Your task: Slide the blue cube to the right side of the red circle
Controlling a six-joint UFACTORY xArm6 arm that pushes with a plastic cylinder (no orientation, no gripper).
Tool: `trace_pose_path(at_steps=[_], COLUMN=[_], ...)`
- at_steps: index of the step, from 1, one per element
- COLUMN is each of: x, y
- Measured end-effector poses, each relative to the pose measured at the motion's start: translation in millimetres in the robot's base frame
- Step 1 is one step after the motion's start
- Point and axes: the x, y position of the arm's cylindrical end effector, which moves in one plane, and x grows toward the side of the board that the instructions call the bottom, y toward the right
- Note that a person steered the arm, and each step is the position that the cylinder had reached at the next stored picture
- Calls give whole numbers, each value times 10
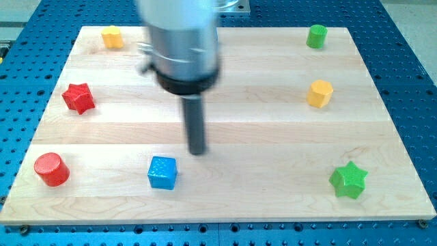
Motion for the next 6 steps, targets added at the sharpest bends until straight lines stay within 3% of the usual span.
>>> trace_pose_path(at_steps=[1, 3, 4, 5, 6], x=[457, 327, 88, -983, -1776], y=[-274, -1499, -1095, -945, -1505])
